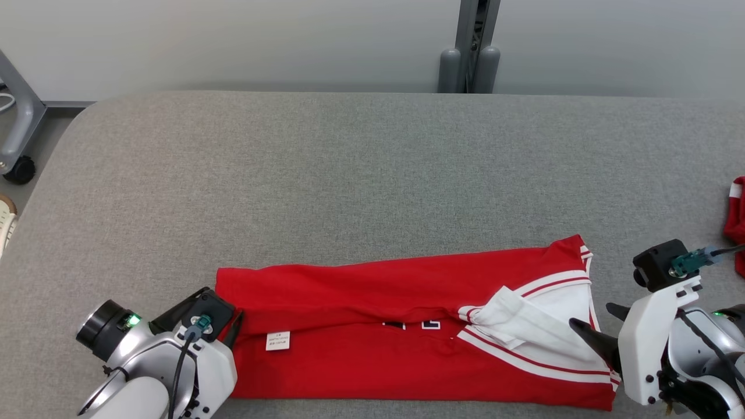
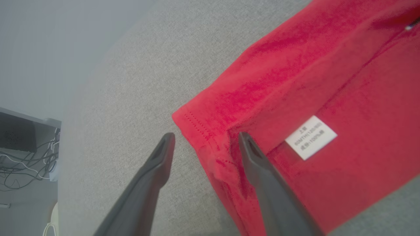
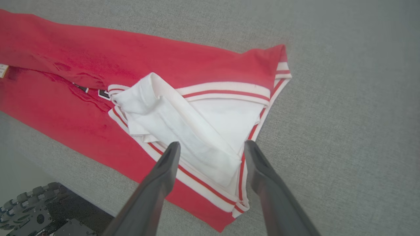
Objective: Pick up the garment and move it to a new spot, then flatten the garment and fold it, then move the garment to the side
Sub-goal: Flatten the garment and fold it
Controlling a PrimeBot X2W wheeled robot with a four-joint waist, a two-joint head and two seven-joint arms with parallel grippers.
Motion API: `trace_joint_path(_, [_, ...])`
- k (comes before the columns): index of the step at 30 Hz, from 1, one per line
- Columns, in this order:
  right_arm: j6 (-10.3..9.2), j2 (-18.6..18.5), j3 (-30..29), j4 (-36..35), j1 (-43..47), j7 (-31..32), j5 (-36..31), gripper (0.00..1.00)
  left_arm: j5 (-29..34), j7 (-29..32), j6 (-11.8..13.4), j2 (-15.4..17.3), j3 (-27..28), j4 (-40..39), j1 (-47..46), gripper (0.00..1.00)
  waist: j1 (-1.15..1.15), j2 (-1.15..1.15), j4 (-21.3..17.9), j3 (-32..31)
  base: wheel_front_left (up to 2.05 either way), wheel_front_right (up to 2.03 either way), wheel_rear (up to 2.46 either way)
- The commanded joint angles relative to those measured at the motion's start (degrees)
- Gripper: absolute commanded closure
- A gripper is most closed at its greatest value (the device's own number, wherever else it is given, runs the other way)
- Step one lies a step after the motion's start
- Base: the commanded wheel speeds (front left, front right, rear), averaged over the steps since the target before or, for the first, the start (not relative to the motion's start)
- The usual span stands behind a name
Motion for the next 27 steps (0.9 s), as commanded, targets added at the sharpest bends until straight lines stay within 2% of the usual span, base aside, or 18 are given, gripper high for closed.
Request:
trace_joint_path(1, [0.02, 0.2, -0.9, -0.4, 0.6, -0.4, -0.6, 0.0, -0.5, -0.3, 1.1, 0.6, 0.8, -0.5, 0.4, 0.0, 0.0, 0.0, 0.0, -0.7, 0.0, 0.0, 0.0])
trace_joint_path(8, [0.02, 2.5, -4.6, -1.1, 0.2, -3.6, -1.8, 0.0, -2.3, -3.0, 5.3, 0.0, 4.0, -1.9, 1.4, 0.0, 0.0, 0.0, -0.4, -2.0, 0.0, 0.0, 0.0])
trace_joint_path(14, [0.02, 6.2, -9.3, -0.3, 0.0, -10.9, -3.7, 0.0, -4.6, -8.3, 9.8, -1.8, 7.9, -2.9, 2.9, 0.0, 0.0, 0.0, -0.6, -2.3, 0.0, 0.0, 0.0])
trace_joint_path(22, [0.02, 13.8, -16.4, 2.4, 0.7, -25.1, -1.6, 0.0, -9.3, -21.0, 14.1, -6.8, 14.4, -3.2, 4.9, 0.0, 0.0, 0.0, -1.1, -1.9, 0.0, 0.0, 0.0])
trace_joint_path(27, [0.02, 16.1, -18.4, 4.8, 2.1, -33.3, -1.1, 0.0, -11.5, -25.2, 15.8, -11.2, 19.2, -4.2, 7.8, 0.0, 0.0, 0.0, -1.4, -1.8, 0.0, 0.0, 0.0])
